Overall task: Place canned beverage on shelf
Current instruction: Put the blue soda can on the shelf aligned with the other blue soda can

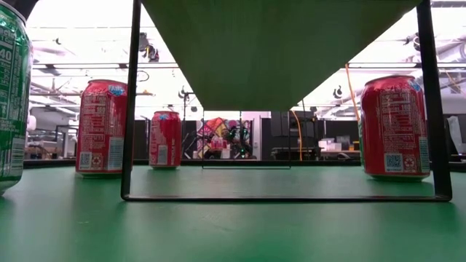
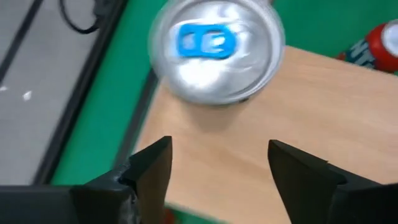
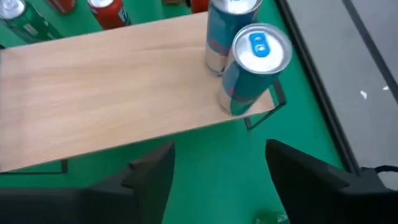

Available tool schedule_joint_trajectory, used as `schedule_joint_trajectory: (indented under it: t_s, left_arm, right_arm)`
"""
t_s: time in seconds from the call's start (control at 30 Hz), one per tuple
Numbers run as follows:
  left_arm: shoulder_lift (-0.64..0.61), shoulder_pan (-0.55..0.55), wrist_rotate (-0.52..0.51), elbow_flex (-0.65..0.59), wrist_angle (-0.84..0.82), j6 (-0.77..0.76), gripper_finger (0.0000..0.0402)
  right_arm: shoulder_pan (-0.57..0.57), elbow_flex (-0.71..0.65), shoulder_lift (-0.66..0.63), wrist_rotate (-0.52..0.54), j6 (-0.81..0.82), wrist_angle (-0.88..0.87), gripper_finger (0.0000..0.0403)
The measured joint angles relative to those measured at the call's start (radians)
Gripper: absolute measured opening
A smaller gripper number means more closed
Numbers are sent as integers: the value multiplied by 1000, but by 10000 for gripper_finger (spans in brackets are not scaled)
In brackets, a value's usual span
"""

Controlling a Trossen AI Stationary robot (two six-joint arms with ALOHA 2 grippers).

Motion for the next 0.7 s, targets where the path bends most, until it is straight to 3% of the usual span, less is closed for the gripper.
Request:
schedule_joint_trajectory:
  t_s: [0.13, 0.37, 0.7]
  left_arm:
    - [4, -1, 24, -68, 45, 3, 213]
    - [4, 0, -21, -146, 88, -1, 158]
    - [3, 0, -34, -159, 175, -45, 141]
  right_arm:
    - [0, -82, 0, -2, 29, 35, 216]
    - [0, -191, -7, -3, 61, 92, 198]
    - [0, -221, -9, -3, 106, 185, 196]
